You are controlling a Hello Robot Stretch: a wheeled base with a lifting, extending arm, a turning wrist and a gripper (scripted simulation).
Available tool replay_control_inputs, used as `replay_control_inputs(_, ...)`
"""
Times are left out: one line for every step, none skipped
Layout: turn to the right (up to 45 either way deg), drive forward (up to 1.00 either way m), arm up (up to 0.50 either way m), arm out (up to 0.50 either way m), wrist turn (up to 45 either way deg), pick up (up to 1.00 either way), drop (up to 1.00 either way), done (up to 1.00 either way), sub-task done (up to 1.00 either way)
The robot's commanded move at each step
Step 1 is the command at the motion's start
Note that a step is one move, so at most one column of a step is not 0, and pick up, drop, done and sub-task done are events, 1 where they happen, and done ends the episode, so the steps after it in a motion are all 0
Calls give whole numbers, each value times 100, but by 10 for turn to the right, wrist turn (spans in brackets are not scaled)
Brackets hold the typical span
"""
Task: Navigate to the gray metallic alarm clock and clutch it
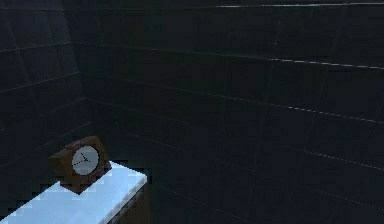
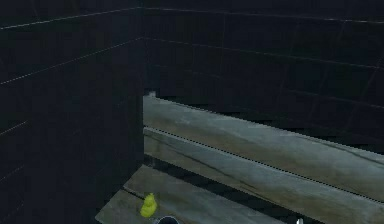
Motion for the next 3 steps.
replay_control_inputs(0, 0, 0, 0, 0, 100, 0, 0, 0)
replay_control_inputs(0, 0, 10, 0, 0, 0, 0, 0, 0)
replay_control_inputs(0, 0, 0, 0, 0, 0, 0, 100, 0)
